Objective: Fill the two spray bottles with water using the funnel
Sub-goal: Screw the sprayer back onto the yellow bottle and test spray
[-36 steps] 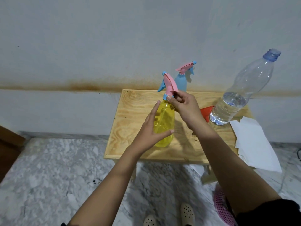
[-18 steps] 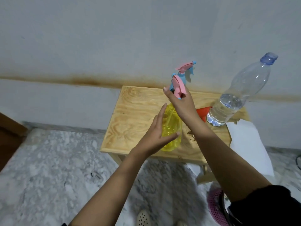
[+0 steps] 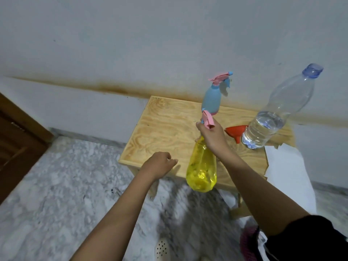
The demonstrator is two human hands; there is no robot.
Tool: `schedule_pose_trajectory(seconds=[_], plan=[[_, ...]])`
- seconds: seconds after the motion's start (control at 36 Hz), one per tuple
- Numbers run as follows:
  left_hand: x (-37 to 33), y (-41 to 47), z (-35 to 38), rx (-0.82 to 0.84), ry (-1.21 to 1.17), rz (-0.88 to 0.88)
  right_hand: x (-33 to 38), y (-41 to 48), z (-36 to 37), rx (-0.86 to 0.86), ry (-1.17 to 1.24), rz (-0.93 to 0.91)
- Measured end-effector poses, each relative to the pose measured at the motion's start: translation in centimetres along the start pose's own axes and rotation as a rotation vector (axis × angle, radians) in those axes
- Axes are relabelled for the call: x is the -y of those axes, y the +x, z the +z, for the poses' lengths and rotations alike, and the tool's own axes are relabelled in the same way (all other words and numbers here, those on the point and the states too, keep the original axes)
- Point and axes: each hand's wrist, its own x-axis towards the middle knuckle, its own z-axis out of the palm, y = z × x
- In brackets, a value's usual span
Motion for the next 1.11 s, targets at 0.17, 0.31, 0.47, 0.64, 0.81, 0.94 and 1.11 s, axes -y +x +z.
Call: schedule_pose_trajectory(seconds=[0.17, 0.31, 0.47, 0.64, 0.81, 0.94, 1.11], plan=[[2.8, 0.4, 1.1, 0.105, 0.281, -0.161, -2.5, -1.0, 1.3, 0.153, -0.093, 0.126], [3.4, 0.4, 1.5, 0.133, 0.391, -0.229, -3.7, -1.5, 3.1, 0.187, -0.102, 0.196], [3.8, 0.5, 1.9, 0.136, 0.368, -0.262, -3.8, -1.0, 4.7, 0.227, -0.138, 0.217], [4.3, 0.5, 1.6, 0.131, 0.355, -0.278, -4.1, -0.6, 5.7, 0.212, -0.124, 0.257], [4.1, 0.6, 1.1, 0.112, 0.358, -0.259, -4.1, -0.9, 5.9, 0.222, -0.122, 0.270], [4.1, 0.8, 1.1, 0.091, 0.356, -0.246, -3.9, -1.0, 6.2, 0.216, -0.080, 0.283], [4.1, 1.0, 1.2, 0.082, 0.381, -0.244, -3.9, -1.0, 6.2, 0.187, 0.001, 0.304]])
